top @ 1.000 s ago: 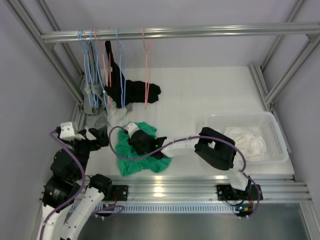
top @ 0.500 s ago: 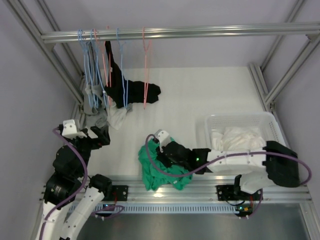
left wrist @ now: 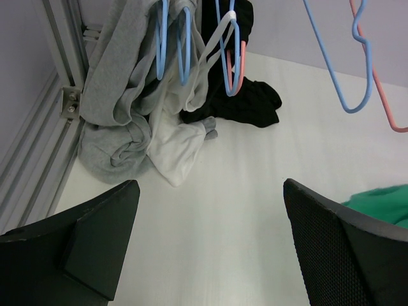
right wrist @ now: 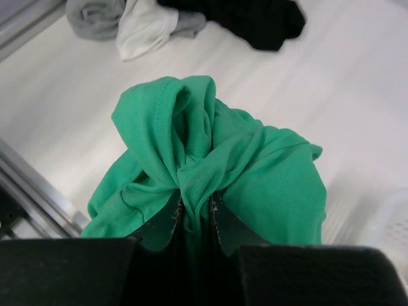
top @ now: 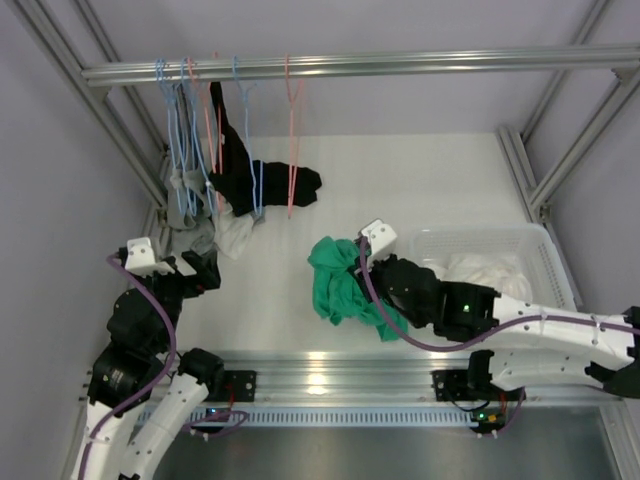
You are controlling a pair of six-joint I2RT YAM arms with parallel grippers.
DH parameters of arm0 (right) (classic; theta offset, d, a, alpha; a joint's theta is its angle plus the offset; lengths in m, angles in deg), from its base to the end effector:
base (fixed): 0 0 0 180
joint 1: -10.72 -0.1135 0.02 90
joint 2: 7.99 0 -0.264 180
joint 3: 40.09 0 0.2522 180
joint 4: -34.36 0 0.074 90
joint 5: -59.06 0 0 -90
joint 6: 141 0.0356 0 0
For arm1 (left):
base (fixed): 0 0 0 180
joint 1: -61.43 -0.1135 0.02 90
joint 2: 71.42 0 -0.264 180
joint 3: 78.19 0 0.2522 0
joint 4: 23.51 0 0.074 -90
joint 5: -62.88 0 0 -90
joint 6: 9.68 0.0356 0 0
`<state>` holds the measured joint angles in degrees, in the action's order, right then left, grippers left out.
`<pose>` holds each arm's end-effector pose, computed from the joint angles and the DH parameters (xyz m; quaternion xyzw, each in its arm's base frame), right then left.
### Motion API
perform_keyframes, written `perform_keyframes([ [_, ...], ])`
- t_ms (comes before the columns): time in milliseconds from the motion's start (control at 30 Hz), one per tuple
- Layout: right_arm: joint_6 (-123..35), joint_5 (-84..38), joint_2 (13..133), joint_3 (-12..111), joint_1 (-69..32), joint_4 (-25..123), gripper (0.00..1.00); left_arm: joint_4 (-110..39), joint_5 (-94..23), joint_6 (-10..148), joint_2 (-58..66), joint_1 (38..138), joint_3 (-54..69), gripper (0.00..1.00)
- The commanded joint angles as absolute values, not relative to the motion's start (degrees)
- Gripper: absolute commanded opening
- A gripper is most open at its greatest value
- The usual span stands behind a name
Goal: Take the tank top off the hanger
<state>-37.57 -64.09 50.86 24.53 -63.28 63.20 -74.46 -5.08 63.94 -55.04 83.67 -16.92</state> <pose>0.0821 0.2156 0.3241 -0.2674 0.7698 0.1932 0.5465 0.0530 -0.0072 0.3546 -0.0904 0.7354 -0.0829 0.6665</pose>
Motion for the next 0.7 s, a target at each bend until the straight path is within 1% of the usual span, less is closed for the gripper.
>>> perform_keyframes([
  [0, -43.9, -72.7, 46.4, 36.3, -62.7, 68.3, 0.0, -71.7, -4.1, 64.1, -54.7, 83.8, -16.7, 0.99],
  [133, -49.4, -79.4, 45.7, 44.4, -61.8, 71.9, 0.0, -71.7, -3.7, 63.8, -55.2, 83.8, -16.9, 0.99],
  [200, -53.4, -81.8, 46.2, 48.6, -59.0, 73.7, 0.0, -71.6, -3.7, 63.7, -55.3, 83.7, -16.8, 0.99],
  [267, -55.5, -82.9, 47.0, 50.8, -55.1, 74.4, 0.0, -71.7, -3.7, 63.7, -55.3, 83.7, -16.8, 0.99],
  [300, -56.8, -81.5, 46.9, 51.1, -48.9, 74.7, 0.0, -71.6, -3.9, 63.6, -55.3, 83.7, -16.8, 0.99],
  [333, -57.1, -77.0, 46.8, 51.1, -45.2, 74.7, 0.0, -71.7, -3.9, 63.7, -55.3, 83.8, -16.9, 0.99],
  [367, -57.7, -75.3, 46.8, 50.7, -38.0, 74.7, 0.0, -71.6, -3.9, 63.7, -55.3, 83.7, -16.9, 0.99],
  [467, -56.4, -73.0, 46.5, 48.3, -28.7, 75.0, 0.0, -71.7, -4.1, 63.8, -55.3, 83.8, -17.0, 0.99],
  [600, -51.4, -74.3, 41.3, 43.5, -27.2, 75.1, 0.0, -71.6, -4.1, 64.2, -55.3, 83.8, -17.1, 0.99],
  [667, -47.6, -78.6, 40.4, 40.3, -27.2, 75.1, 0.0, -71.5, -4.5, 64.2, -55.1, 83.7, -17.1, 0.99],
])
